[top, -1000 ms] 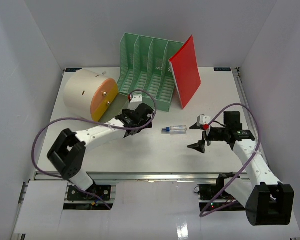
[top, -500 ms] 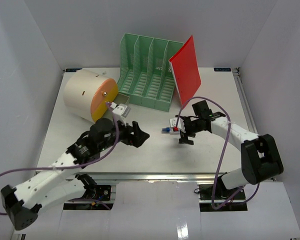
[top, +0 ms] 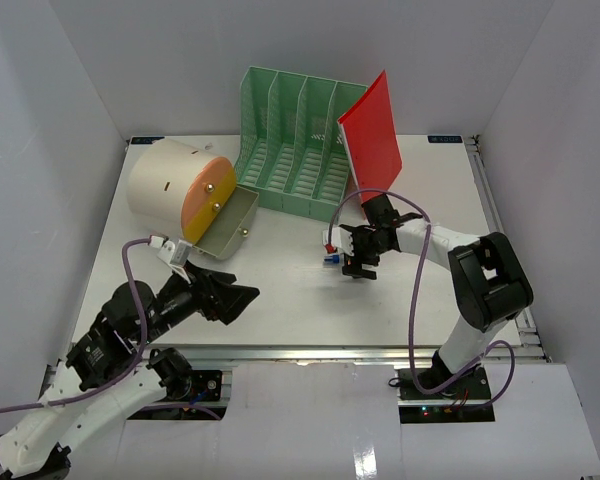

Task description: Organize the desk

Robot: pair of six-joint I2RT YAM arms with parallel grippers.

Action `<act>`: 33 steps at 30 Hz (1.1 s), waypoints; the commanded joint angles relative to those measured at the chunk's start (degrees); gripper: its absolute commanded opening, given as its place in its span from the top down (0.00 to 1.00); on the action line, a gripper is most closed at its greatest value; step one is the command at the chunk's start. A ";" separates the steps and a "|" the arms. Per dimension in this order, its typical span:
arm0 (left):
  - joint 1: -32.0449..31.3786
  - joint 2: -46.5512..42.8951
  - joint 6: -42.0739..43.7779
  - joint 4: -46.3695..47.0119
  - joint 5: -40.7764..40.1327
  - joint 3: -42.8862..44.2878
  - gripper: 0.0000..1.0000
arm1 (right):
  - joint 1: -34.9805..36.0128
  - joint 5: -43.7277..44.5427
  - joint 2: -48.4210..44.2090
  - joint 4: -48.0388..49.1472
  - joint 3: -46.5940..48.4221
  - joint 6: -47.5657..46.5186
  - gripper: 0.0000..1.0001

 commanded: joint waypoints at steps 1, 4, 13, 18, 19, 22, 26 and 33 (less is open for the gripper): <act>0.09 -2.91 -3.64 -3.24 -0.57 1.50 0.02 | 0.34 1.98 2.75 -0.74 4.13 0.96 0.20; 0.09 -3.97 -5.28 -3.45 0.15 1.50 0.02 | 0.34 1.98 4.36 -1.41 5.44 1.24 0.30; 0.09 -8.97 -11.05 -2.95 0.55 3.55 0.02 | 2.84 -0.06 5.22 -6.89 9.84 -0.31 0.77; 0.09 -10.73 -11.81 -2.86 -0.82 4.93 0.02 | 11.78 6.54 4.23 -12.52 19.04 -2.88 0.92; 0.09 -10.96 -11.98 -2.79 -1.00 5.05 0.02 | 14.12 7.47 4.44 -13.11 21.33 -3.44 0.92; 0.09 -11.64 -12.74 -1.89 -1.06 5.53 0.02 | 20.92 10.64 6.01 -13.84 30.37 -4.98 0.92; 0.09 -11.83 -13.76 -0.84 -0.69 7.44 0.02 | 25.48 17.22 11.08 -11.42 41.22 -8.82 0.89; 0.09 -11.30 -13.23 -0.67 -1.13 11.17 0.02 | 33.13 29.27 19.85 4.05 48.73 -20.33 0.84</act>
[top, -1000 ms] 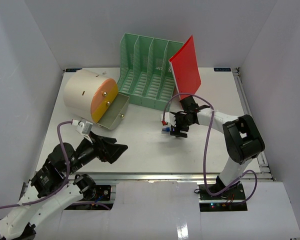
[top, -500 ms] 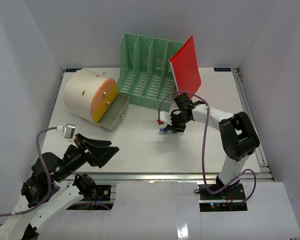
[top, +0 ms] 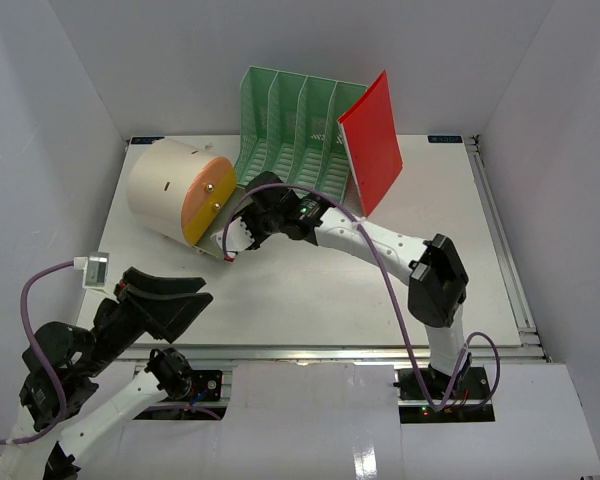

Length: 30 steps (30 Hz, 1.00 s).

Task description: Organize the desk

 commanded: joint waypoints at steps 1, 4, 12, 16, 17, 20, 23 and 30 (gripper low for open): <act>0.09 0.44 -0.04 0.94 -0.52 3.26 0.02 | 2.70 9.92 7.38 11.03 4.75 -9.26 0.83; 0.09 0.43 0.13 0.84 -0.52 3.97 0.02 | 2.67 11.03 11.80 13.77 8.95 -10.98 0.82; 0.18 -1.98 -0.65 0.06 -2.89 3.32 0.02 | 2.80 10.77 14.92 19.04 10.88 -13.24 0.50; 0.18 -1.90 -0.72 -0.93 -2.87 2.69 0.02 | 2.76 10.85 13.31 19.64 8.51 -11.61 0.22; 0.18 -1.59 -0.64 -1.25 -2.80 2.65 0.02 | 2.76 10.85 12.58 19.58 7.91 -10.85 0.20; 0.18 0.03 -0.11 -1.94 -2.26 2.55 0.02 | 2.67 9.87 8.05 18.56 4.99 -7.58 0.19; 0.18 1.25 0.04 -2.05 -2.12 1.87 0.02 | 2.21 8.07 2.09 15.70 1.33 -2.74 0.19; 0.18 3.90 1.56 -1.94 -3.01 -3.74 0.10 | -4.12 -7.75 -16.73 8.57 -16.18 16.80 0.25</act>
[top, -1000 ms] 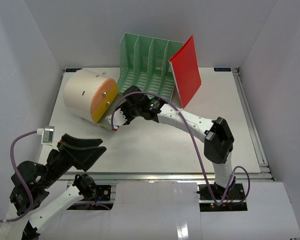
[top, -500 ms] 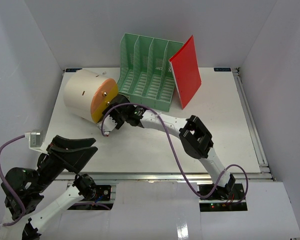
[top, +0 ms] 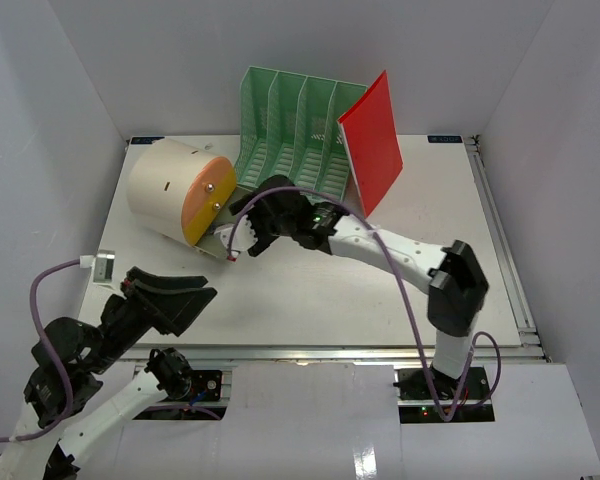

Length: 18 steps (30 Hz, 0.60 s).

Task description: Organize the desk

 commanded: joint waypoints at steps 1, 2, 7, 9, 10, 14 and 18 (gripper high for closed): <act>0.16 5.23 1.56 -1.02 -0.37 -5.04 0.13 | -7.02 -14.24 -15.61 -2.79 -12.52 20.15 0.28; 0.16 8.38 2.02 -0.56 0.34 -6.49 0.20 | -9.56 -16.58 -19.31 -2.80 -16.93 22.86 0.30; 0.16 27.75 7.42 3.80 0.55 -8.31 0.59 | -23.01 -31.38 -33.91 0.33 -34.06 40.51 0.52; 0.16 35.95 11.78 5.31 -2.64 -7.04 0.70 | -28.27 -38.01 -38.79 2.81 -39.25 44.98 0.58; 0.16 40.38 14.49 5.77 -4.78 -5.91 0.75 | -30.79 -41.56 -41.00 4.39 -41.62 46.61 0.61; 0.21 60.02 25.06 7.40 -15.32 0.12 0.89 | -42.54 -50.01 -50.11 15.24 -52.36 54.28 0.73; 0.85 73.34 32.55 9.83 -23.69 5.28 0.93 | -49.61 -57.74 -56.61 24.79 -61.74 60.42 0.77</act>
